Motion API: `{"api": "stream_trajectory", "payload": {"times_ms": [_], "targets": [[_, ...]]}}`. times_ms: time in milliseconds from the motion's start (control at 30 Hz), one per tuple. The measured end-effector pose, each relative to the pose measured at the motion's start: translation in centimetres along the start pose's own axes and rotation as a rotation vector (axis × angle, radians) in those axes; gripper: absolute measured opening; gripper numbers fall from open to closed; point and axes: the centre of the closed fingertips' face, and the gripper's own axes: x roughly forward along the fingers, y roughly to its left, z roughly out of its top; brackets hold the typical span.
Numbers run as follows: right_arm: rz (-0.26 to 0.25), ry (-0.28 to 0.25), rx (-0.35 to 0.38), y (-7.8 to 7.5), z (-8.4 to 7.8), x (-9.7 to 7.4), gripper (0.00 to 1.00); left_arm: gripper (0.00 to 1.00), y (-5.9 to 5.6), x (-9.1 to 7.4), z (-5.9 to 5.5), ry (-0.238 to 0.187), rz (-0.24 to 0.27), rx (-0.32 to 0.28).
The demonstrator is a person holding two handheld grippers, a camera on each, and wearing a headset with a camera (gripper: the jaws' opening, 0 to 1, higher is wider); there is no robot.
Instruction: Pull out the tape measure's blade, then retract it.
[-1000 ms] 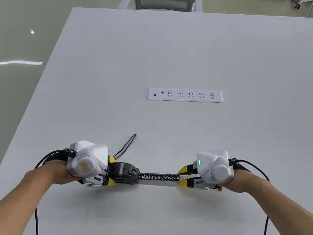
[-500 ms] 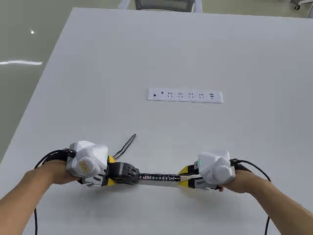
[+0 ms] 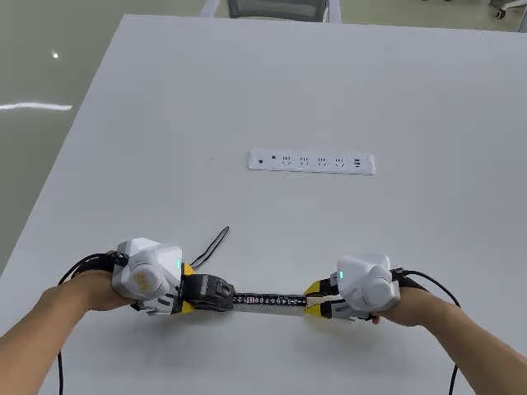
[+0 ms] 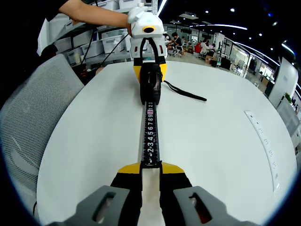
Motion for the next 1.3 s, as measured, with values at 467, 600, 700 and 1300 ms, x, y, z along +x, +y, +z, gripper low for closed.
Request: {"api": "stream_trajectory", "payload": {"times_ms": [467, 600, 700, 1300], "targets": [[0.0, 0.0, 0.0, 0.03, -0.34, -0.33, 0.11, 0.28, -0.04, -0.13, 0.09, 0.004, 0.001, 0.001], [-0.001, 0.002, -0.003, 0.01, -0.45, -0.4, 0.11, 0.28, -0.08, -0.13, 0.1, 0.004, 0.0, 0.0], [-0.001, 0.0, -0.002, 0.01, -0.43, -0.45, 0.11, 0.28, -0.07, -0.11, 0.07, 0.004, 0.0, -0.001], [0.0, -0.006, 0.009, -0.02, -0.7, -0.98, 0.11, 0.28, -0.04, -0.06, 0.02, 0.005, 0.001, -0.002]]}}
